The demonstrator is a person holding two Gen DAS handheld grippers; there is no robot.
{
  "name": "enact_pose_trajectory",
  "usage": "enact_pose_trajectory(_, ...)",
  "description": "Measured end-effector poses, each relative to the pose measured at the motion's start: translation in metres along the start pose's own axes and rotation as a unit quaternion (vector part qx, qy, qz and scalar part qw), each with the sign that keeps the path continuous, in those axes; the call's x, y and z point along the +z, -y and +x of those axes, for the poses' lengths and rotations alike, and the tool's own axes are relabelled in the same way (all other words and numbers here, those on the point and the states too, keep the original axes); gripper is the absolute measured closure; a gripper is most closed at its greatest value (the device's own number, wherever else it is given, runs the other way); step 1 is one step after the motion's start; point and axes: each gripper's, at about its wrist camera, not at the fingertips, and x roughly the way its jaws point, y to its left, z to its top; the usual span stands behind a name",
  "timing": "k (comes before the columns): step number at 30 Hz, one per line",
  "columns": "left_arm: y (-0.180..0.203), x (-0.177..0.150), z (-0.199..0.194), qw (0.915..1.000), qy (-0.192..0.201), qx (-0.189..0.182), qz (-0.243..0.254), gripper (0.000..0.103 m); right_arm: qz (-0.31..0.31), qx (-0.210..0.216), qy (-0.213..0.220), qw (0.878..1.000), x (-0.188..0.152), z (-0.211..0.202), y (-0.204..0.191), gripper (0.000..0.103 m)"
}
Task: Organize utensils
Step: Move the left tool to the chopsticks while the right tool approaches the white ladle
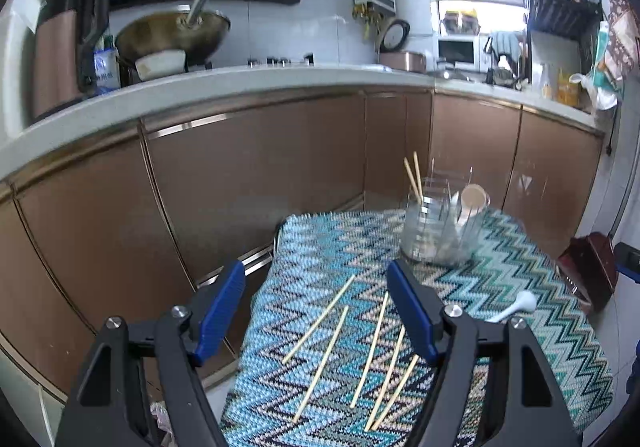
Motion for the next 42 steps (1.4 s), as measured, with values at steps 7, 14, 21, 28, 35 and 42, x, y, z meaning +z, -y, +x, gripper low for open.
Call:
enact_pose_trajectory(7,0.008,-0.017,0.028,0.9973,-0.056,-0.047,-0.001,0.031,0.027,0.004,-0.031,0.999,-0.011,0.021,0.017,0.007)
enact_pose_trajectory(14,0.026,-0.023,0.069,0.9767,-0.152,-0.152,0.010,0.037,0.071,0.044,-0.079,0.993,-0.027,0.048,0.029,0.019)
enact_pose_trajectory(21,0.053,-0.033,0.105,0.9648,-0.201,-0.162,0.048,0.042,0.137,0.066,-0.116,0.982,-0.040,0.076,0.051,0.026)
enact_pose_trajectory(28,0.078,-0.039,0.138,0.9579,-0.223,-0.168,0.069,0.048,0.215,0.089,-0.145,0.962,-0.053,0.114,0.084,0.028)
enact_pose_trajectory(35,0.081,-0.043,0.162,0.9541,-0.238,-0.167,0.070,0.050,0.269,0.098,-0.162,0.944,-0.061,0.147,0.106,0.030)
enact_pose_trajectory(42,0.085,-0.050,0.177,0.9477,-0.253,-0.178,0.078,0.063,0.283,0.076,-0.156,0.943,-0.061,0.159,0.121,0.032)
